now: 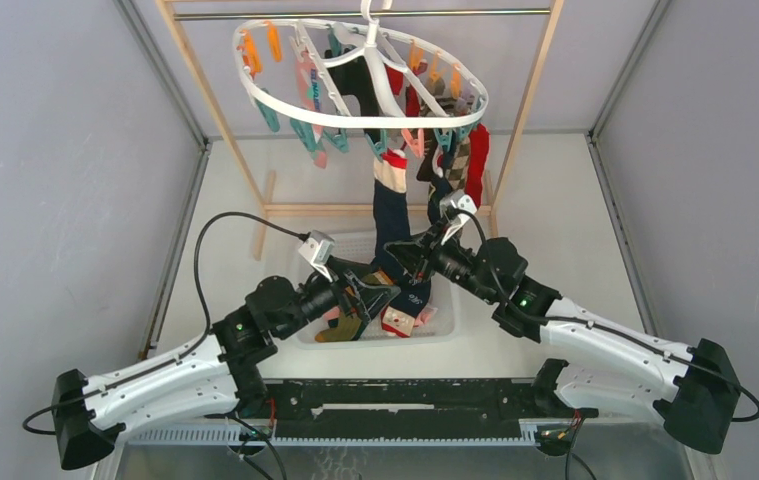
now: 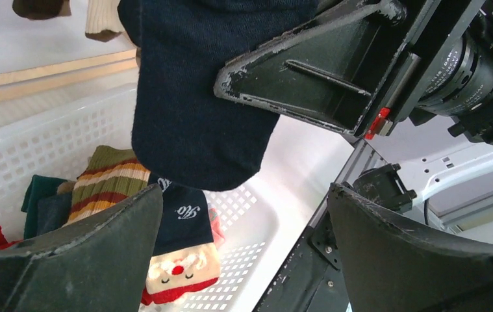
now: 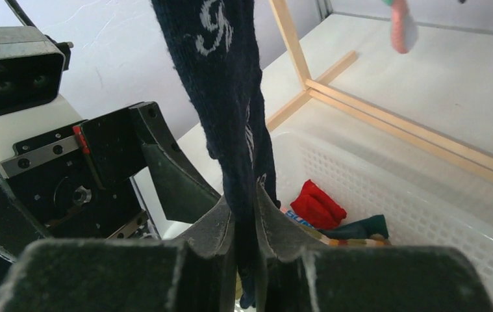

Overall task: Remove the socks clipped to the hanger
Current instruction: Remove the sock from the hanger.

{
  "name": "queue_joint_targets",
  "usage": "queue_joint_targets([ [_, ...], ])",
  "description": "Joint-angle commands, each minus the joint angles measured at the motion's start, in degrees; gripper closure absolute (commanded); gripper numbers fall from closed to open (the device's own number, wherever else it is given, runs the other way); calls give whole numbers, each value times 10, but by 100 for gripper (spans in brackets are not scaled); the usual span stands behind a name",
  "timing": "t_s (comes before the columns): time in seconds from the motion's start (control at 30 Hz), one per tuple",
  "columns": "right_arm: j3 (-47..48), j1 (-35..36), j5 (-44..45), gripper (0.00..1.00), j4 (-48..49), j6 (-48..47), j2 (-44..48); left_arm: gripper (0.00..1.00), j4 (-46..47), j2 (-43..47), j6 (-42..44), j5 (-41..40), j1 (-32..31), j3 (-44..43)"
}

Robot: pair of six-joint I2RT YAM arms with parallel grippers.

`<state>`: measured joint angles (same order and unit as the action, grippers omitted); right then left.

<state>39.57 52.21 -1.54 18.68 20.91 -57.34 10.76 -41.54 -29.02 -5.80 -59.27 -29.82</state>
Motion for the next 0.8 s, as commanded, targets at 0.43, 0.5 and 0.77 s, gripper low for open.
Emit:
queue_joint_targets([
  [0.43, 37, 27, 4, 86, 18, 3, 4, 0, 51, -14, 88, -50, -5, -15],
  [0.5, 38, 29, 4, 87, 15, 3, 5, 0, 52, -20, 98, -58, -5, -16],
  [0.77, 46, 33, 0, 88, 7, 0, 2, 0, 64, -48, 130, -71, -5, -28],
])
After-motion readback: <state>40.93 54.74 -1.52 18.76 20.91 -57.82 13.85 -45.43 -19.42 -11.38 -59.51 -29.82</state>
